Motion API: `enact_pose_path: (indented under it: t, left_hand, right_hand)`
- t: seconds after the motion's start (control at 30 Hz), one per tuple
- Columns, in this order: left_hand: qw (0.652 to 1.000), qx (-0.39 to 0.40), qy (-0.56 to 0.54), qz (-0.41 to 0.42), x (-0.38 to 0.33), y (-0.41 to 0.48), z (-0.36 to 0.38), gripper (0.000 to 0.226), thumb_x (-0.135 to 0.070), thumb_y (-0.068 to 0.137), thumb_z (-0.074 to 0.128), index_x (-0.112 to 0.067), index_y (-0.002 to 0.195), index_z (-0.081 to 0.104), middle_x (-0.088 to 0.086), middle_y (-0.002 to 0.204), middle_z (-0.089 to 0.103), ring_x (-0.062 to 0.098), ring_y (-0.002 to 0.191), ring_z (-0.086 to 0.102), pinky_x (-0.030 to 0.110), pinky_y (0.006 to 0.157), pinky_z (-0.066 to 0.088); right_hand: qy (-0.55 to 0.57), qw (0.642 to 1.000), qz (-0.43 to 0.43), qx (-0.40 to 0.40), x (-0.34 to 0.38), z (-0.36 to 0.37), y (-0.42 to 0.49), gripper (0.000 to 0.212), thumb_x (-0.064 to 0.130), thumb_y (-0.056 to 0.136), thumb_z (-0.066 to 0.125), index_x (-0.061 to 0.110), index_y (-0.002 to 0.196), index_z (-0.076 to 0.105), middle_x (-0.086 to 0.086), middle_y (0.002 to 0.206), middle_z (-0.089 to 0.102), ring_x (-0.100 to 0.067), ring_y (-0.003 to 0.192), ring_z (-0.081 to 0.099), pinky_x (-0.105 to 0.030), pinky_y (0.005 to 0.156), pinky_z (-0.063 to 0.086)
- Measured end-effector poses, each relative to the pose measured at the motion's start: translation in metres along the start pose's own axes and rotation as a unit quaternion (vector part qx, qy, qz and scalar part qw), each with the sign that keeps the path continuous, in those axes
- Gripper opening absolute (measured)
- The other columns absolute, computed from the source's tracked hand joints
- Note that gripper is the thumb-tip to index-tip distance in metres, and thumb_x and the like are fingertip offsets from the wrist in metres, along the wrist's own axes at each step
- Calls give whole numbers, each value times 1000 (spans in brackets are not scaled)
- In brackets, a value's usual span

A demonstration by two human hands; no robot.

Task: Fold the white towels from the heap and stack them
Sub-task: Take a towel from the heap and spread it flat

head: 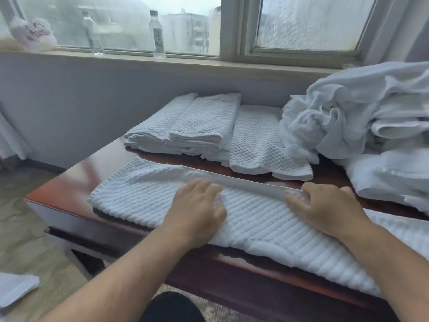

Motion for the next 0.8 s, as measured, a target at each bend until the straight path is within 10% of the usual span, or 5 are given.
enact_pose_path:
  t: [0.13,0.27,0.4,0.57,0.8]
  left_hand:
    - [997,55,1,62,-49,-4,33,73,-76,91,22,-42,156,18,-10,168,6,13,154,-2,43,124,-3]
    - [991,117,35,48,-41,-2,47,88,-87,82,23,-47,156,2,-13,167,-11,13,153,-16,48,123,-9]
    - [990,138,33,23,-40,-1,43,80,-83,86,27,-46,155,12,-12,168,1,14,154,-5,50,124,-3]
    - [997,-29,22,63,-100,25,15,51,-55,100,36,-28,142,45,-2,146,46,19,135,39,39,115,28]
    - [976,10,-39,212,-196,32,57,57,-59,101,35,-36,153,32,-9,162,28,13,150,18,38,123,14]
  right_hand:
    - [35,998,8,42,-29,-5,-2,35,56,93,57,28,73,50,12,69,58,-6,67,47,-36,74,32]
    - [14,989,5,-144,-37,-40,-9,43,65,84,63,24,75,52,12,62,51,-20,63,47,-37,76,31]
    - [5,997,70,-26,-63,-4,-13,54,71,94,32,25,73,52,9,67,55,-21,75,54,-41,83,34]
    - [50,995,87,0,-97,-3,-15,46,61,95,31,28,70,50,8,74,60,-12,76,53,-42,88,35]
    - [22,993,112,14,-166,-17,-42,60,85,77,39,29,68,58,13,67,62,-3,74,53,-35,83,31]
Point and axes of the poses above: each hand's wrist, its own y-axis towards the middle knuckle, its own z-axis out of the palm, x = y × z, the point moved 10 cm from there along y, towards the middle knuckle
